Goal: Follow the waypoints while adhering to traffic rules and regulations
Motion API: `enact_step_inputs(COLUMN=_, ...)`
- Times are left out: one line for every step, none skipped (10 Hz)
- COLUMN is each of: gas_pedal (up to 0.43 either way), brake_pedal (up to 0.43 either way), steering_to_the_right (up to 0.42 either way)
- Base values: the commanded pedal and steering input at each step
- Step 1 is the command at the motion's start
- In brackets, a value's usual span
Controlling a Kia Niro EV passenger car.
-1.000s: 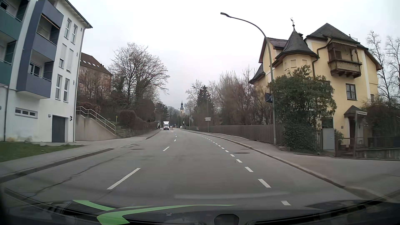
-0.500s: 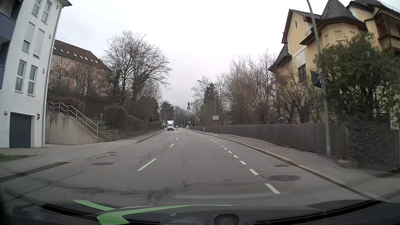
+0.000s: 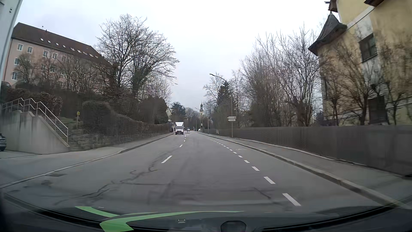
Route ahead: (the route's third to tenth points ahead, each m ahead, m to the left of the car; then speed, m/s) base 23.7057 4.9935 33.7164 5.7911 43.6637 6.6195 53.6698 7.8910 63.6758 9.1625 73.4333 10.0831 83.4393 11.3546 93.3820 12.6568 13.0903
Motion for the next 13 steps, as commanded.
enact_step_inputs(gas_pedal=0.228, brake_pedal=0.000, steering_to_the_right=-0.016)
enact_step_inputs(gas_pedal=0.228, brake_pedal=0.000, steering_to_the_right=-0.016)
enact_step_inputs(gas_pedal=0.228, brake_pedal=0.000, steering_to_the_right=-0.016)
enact_step_inputs(gas_pedal=0.228, brake_pedal=0.000, steering_to_the_right=-0.016)
enact_step_inputs(gas_pedal=0.228, brake_pedal=0.000, steering_to_the_right=-0.016)
enact_step_inputs(gas_pedal=0.228, brake_pedal=0.000, steering_to_the_right=-0.016)
enact_step_inputs(gas_pedal=0.228, brake_pedal=0.000, steering_to_the_right=-0.015)
enact_step_inputs(gas_pedal=0.228, brake_pedal=0.000, steering_to_the_right=-0.015)
enact_step_inputs(gas_pedal=0.228, brake_pedal=0.000, steering_to_the_right=-0.015)
enact_step_inputs(gas_pedal=0.228, brake_pedal=0.000, steering_to_the_right=-0.015)
enact_step_inputs(gas_pedal=0.228, brake_pedal=0.000, steering_to_the_right=-0.015)
enact_step_inputs(gas_pedal=0.220, brake_pedal=0.000, steering_to_the_right=-0.014)
enact_step_inputs(gas_pedal=0.220, brake_pedal=0.000, steering_to_the_right=-0.014)
